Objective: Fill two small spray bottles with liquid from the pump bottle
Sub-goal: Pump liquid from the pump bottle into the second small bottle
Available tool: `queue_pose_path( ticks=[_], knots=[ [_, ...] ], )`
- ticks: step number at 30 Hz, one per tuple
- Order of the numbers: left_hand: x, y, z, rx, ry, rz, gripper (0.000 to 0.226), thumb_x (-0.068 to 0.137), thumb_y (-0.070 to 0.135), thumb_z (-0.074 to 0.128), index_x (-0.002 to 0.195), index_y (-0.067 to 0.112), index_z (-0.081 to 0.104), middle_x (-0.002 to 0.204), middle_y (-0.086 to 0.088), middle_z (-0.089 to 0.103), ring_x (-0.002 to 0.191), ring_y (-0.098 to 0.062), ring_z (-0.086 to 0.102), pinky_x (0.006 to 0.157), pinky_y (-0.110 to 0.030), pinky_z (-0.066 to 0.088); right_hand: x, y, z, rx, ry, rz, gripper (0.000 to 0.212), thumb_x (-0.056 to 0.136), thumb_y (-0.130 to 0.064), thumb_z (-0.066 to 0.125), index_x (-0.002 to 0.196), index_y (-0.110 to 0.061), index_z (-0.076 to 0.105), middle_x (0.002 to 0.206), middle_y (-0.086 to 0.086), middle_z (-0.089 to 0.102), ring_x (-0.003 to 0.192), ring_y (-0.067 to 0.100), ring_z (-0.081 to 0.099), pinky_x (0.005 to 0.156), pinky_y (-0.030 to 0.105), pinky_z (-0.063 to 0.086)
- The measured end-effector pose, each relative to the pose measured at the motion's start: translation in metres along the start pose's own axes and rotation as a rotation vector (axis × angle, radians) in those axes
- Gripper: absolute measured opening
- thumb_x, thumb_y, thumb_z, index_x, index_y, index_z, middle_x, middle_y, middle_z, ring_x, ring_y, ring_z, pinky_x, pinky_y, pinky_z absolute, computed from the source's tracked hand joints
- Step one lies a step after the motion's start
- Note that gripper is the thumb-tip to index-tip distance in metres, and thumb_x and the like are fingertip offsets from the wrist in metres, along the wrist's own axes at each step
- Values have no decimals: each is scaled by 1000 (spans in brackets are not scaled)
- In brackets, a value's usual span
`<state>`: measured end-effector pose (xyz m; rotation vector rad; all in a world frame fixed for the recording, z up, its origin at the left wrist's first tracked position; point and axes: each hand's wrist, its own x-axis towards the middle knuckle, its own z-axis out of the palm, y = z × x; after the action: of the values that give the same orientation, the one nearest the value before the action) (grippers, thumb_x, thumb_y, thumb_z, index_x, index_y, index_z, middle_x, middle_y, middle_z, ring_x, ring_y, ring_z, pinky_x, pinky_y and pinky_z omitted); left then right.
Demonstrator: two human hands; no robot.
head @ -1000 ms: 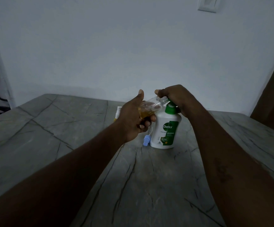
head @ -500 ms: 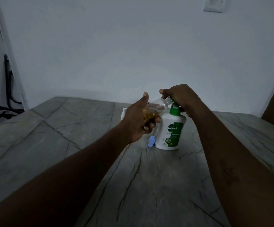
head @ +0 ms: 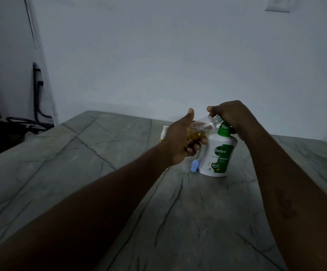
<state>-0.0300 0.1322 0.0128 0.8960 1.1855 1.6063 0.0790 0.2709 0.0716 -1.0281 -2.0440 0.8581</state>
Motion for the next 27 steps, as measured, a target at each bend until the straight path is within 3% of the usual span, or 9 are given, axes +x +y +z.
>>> queue_pose_path(
  ticks=[3,7,11,15,18,21,27],
  knots=[
    [-1,0,1,3,10,-10,70,99,69,37,109,7,69,67,-10,64,46,-14,46,44,-23,26,-3,-2,-1,-63,15,-53,28,90,-44,71,78,-20,78,81,2,70,72,21,61,68,34,50],
    [1,0,0,2,-9,-12,74,99,70,37,116,6,68,68,-9,64,47,-13,46,45,-23,26,-7,-6,-2,-157,71,-136,33,94,-42,67,88,-13,81,83,3,71,77,23,64,85,44,55],
    [3,1,-1,-25,-7,-27,76,98,70,38,121,4,68,70,-10,64,49,-14,46,44,-22,30,-6,-8,-4,-93,136,-160,29,89,-42,70,81,-16,80,76,0,74,68,20,65,79,40,56],
    [4,1,-2,-14,-10,-13,73,99,70,37,115,7,68,68,-10,64,48,-13,46,46,-24,27,-4,-7,-2,-111,82,-133,29,91,-41,70,84,-16,80,78,-2,71,71,20,64,79,38,54],
    [2,1,0,-5,7,-25,73,99,69,37,115,4,68,67,-9,64,48,-13,46,47,-24,28,-3,-4,-1,-97,27,-78,25,90,-41,72,77,-21,78,75,-4,67,69,18,59,69,33,49],
    [1,1,0,-5,11,-22,76,100,68,37,123,2,66,67,-9,64,48,-13,46,46,-24,30,0,0,-1,-65,23,-62,24,88,-43,74,74,-23,77,74,-3,67,68,18,58,67,32,46],
    [2,0,-1,-17,-5,-17,73,98,70,39,114,5,70,69,-11,64,49,-14,46,42,-21,33,-4,-3,-3,-64,27,-93,27,90,-44,71,80,-19,78,78,-2,69,67,16,60,59,27,45]
  ],
)
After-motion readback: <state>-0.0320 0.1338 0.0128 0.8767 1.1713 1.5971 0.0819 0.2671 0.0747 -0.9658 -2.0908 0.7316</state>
